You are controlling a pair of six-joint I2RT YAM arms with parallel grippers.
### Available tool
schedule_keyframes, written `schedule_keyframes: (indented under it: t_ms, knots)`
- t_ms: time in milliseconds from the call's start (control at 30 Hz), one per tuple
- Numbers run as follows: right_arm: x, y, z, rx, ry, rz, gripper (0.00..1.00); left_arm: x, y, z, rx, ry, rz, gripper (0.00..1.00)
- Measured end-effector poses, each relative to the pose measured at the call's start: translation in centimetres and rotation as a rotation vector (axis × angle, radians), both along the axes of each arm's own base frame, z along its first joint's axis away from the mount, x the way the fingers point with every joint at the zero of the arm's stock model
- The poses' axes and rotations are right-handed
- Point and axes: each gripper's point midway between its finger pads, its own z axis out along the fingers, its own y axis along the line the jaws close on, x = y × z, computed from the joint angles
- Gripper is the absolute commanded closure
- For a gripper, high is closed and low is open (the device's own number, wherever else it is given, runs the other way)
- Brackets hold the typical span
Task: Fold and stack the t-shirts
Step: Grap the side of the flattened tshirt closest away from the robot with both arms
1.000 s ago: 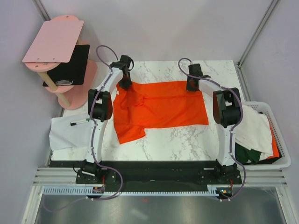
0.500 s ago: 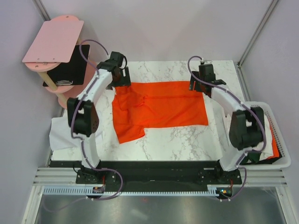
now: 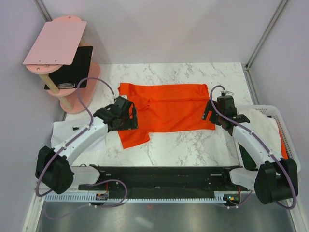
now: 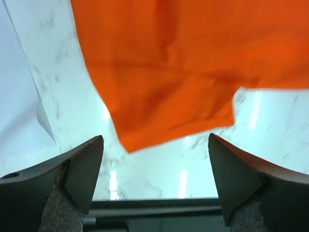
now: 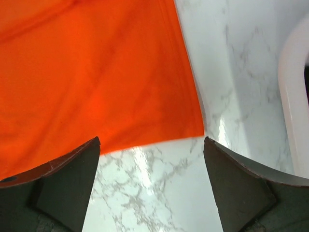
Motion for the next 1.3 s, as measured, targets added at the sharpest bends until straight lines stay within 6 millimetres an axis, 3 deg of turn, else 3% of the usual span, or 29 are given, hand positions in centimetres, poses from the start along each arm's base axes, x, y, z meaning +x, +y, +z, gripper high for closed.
schedule_keyframes:
  t_ms: [67,167,267,467,700,900,1100,1133,1167,1200,1267,1300]
  knots:
    - [-2.1,-0.4,-1.4,0.022,0.046,-0.031,0.10,-3.0,0.3,-2.2,0.003,0.047,0.003,0.06]
    - [-3.9,-0.8,-2.1,0.062,0.059,-0.077,0.12,-6.1,0.7,-3.5,-0.032,0.053,0.016,0.06]
    - [-5.1,-0.9,-3.0,0.107,0.075,-0.123,0.13,-7.1,0.8,-3.8,-0.076,0.035,0.042,0.07]
    - [-7.7,-0.3,-7.0,0.195,0.175,-0.194,0.17,-7.9,-0.6,-5.4,-0.085,0.064,0.027,0.07]
    - [-6.4,0.3,-7.6,0.285,0.160,-0.272,0.21,-8.5,-2.0,-6.8,-0.055,0.096,-0.017,0.07]
    - [-5.6,0.3,-9.0,0.315,0.184,-0.341,0.23,-8.3,-1.8,-7.3,-0.020,0.096,-0.013,0.07]
    - [-3.3,0.1,-8.9,0.338,0.118,-0.382,0.27,-8.2,-1.6,-7.7,0.012,0.093,-0.016,0.08]
    - [-2.9,0.1,-8.8,0.339,0.112,-0.386,0.36,-8.2,-1.6,-7.7,0.013,0.092,-0.017,0.09]
    - [-2.6,0.1,-8.8,0.337,0.107,-0.390,0.59,-8.2,-1.6,-7.7,0.016,0.089,-0.018,0.09]
    - [-2.3,0.0,-8.9,0.335,0.105,-0.393,0.71,-8.2,-1.6,-7.7,0.019,0.087,-0.018,0.09]
    - [-2.3,-0.1,-9.5,0.322,0.122,-0.395,0.88,-8.2,-1.6,-7.7,0.023,0.082,-0.018,0.09]
    - [-2.2,-0.1,-9.9,0.320,0.131,-0.408,0.91,-8.1,-1.6,-7.7,0.025,0.079,-0.018,0.09]
